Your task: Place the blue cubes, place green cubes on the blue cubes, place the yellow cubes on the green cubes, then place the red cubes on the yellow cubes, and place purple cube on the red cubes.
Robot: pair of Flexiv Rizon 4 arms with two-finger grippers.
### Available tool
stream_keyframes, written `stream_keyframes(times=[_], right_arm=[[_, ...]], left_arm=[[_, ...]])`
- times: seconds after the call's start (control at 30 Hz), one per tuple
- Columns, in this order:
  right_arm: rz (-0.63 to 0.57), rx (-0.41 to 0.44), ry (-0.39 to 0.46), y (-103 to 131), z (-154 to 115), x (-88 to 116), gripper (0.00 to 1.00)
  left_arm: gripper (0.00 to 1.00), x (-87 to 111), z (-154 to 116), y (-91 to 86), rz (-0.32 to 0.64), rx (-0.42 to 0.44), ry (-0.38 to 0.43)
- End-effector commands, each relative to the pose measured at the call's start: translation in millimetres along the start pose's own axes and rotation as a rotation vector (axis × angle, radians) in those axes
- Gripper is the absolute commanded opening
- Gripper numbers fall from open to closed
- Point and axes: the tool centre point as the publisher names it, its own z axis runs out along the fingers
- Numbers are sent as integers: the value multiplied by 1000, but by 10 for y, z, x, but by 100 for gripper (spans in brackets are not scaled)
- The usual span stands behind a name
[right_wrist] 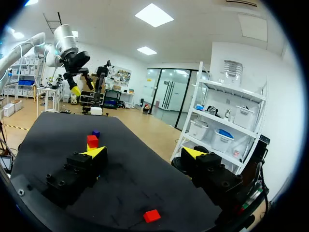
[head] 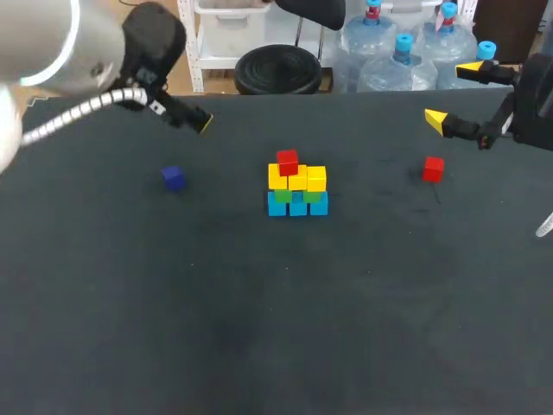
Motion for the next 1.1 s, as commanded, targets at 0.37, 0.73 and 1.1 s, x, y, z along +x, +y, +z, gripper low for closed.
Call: stream_keyframes(times=[0.37, 0.73, 1.1], right_arm=[[0, 0, 0, 2, -7, -3, 100], [0, 0, 0, 2, -7, -3, 100], [-119, -404, 364, 467, 556, 157, 100]], left_arm=[[100, 138, -92, 30, -42, -97, -308], [100, 138, -92, 30, -42, -97, -308], [100, 138, -92, 30, -42, -97, -308]])
